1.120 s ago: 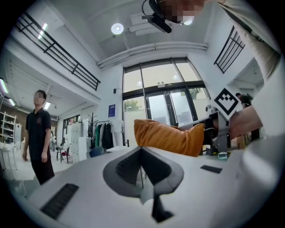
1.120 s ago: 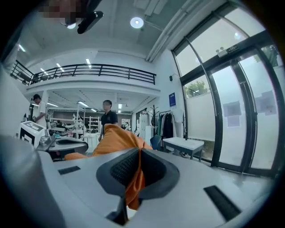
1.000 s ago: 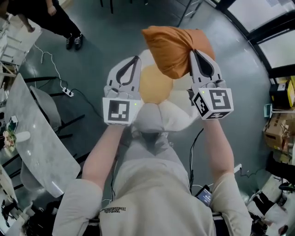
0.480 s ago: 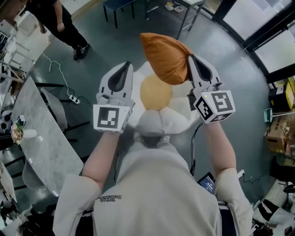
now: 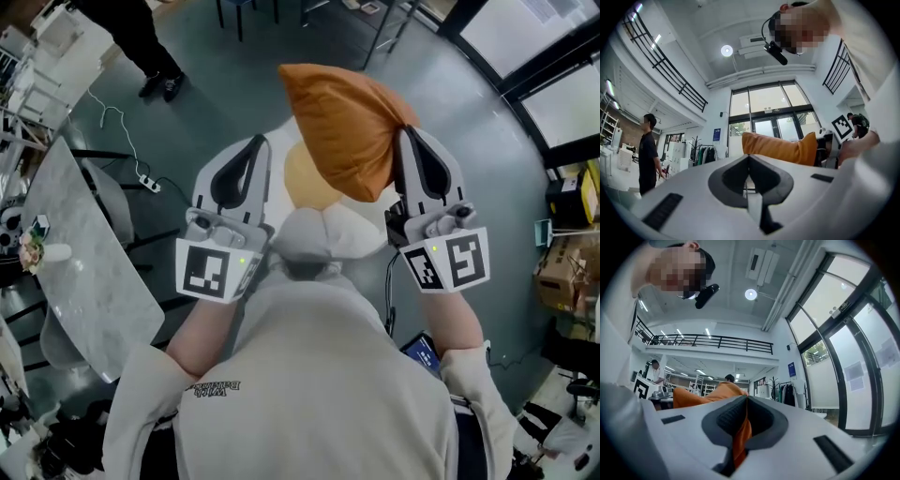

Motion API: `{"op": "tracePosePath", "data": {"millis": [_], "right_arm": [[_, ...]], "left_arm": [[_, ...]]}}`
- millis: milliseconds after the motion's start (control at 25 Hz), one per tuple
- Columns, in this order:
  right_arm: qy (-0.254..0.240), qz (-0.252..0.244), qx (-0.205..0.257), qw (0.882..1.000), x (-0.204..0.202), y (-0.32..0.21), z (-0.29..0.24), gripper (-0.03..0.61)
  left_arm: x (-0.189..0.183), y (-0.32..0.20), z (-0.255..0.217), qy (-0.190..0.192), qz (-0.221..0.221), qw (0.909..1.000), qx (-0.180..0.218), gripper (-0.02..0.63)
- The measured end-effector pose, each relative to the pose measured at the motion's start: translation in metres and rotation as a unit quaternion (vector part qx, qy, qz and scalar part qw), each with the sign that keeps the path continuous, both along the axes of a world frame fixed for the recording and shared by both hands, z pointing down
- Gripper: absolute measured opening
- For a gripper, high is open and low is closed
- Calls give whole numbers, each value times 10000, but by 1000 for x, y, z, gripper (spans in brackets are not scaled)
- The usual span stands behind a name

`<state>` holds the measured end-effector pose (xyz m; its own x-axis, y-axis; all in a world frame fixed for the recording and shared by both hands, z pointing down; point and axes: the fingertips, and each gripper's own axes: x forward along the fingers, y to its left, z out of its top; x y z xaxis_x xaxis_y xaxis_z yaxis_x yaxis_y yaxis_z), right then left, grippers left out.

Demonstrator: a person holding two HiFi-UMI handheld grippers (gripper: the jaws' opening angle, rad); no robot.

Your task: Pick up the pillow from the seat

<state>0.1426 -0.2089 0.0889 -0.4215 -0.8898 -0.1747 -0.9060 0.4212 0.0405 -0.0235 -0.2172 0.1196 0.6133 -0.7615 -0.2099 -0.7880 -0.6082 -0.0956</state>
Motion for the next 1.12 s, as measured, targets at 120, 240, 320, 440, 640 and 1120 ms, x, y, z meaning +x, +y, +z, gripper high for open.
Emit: {"op": "tracePosePath", "data": {"millis": [120,240,320,440,640,1120], "right_arm": [[-21,-3,68,10000,-6,10,4,12],[-99,-48,-70,9999,-4,11,11,12],[-156,-51,-173,9997,0,10,16,12],[-148,-14,-223,9996,6,9,19,12],[-117,55,-215,9997,7,8,22,12],[-162,51,-272,9995,12,10,21,12]], "left_arm": [[-3,6,1,62,14,10000,-22,9],[-2,9,3,37,29,10000,-59,11],[1,10,4,-7,28,10000,-84,9],[5,9,5,-55,22,10000,-80,11],[1,5,6,-58,10,9999,-84,9],[8,4,6,-96,60,9999,-87,11]]}}
